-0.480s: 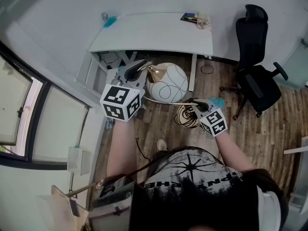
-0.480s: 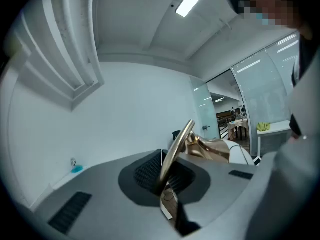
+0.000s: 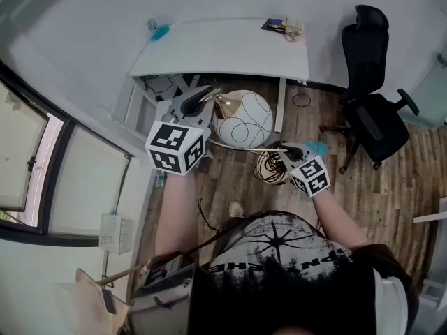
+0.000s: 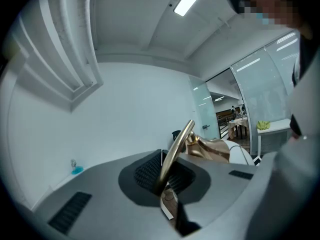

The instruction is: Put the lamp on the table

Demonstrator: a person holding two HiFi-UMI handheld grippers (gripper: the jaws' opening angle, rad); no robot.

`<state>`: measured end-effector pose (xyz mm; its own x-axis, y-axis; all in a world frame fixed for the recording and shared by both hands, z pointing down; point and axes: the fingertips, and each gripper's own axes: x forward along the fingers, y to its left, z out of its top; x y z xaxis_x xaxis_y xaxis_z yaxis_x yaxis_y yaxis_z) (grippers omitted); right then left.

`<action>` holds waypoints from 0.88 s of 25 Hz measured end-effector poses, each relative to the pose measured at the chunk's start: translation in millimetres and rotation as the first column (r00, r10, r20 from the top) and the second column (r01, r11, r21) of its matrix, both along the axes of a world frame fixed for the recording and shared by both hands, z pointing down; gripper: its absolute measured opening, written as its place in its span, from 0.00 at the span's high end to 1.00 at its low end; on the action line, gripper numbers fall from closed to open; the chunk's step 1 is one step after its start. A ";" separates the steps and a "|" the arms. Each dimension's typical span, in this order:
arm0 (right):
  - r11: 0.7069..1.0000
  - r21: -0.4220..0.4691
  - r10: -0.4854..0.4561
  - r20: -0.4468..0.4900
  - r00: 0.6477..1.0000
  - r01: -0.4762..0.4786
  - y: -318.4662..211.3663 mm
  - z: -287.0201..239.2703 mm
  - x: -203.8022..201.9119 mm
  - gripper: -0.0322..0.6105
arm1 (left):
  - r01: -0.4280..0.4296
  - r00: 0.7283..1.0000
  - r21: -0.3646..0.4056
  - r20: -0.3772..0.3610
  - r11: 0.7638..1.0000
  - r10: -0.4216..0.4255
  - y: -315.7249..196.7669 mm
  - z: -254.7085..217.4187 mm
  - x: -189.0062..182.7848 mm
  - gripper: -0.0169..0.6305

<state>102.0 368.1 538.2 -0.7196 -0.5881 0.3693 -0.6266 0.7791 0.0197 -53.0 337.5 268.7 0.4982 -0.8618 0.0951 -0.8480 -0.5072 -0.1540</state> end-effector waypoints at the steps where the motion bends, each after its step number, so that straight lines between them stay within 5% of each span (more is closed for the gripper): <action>1: 1.000 0.001 0.000 0.002 1.000 0.000 0.3 -0.3 0.4 0.92 | 0.000 1.000 0.000 0.001 1.000 0.000 0.5 -0.4 0.6 0.94; 22: 0.999 -0.028 0.017 0.027 0.999 -0.017 -13.7 10.8 13.2 0.92 | -0.010 1.000 -0.006 0.018 1.000 0.010 -17.5 8.3 18.4 0.94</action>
<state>115.2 354.4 549.0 -0.7195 -0.5902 0.3661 -0.6398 0.7683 -0.0189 -34.6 320.0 276.9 0.5046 -0.8565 0.1089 -0.8402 -0.5162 -0.1665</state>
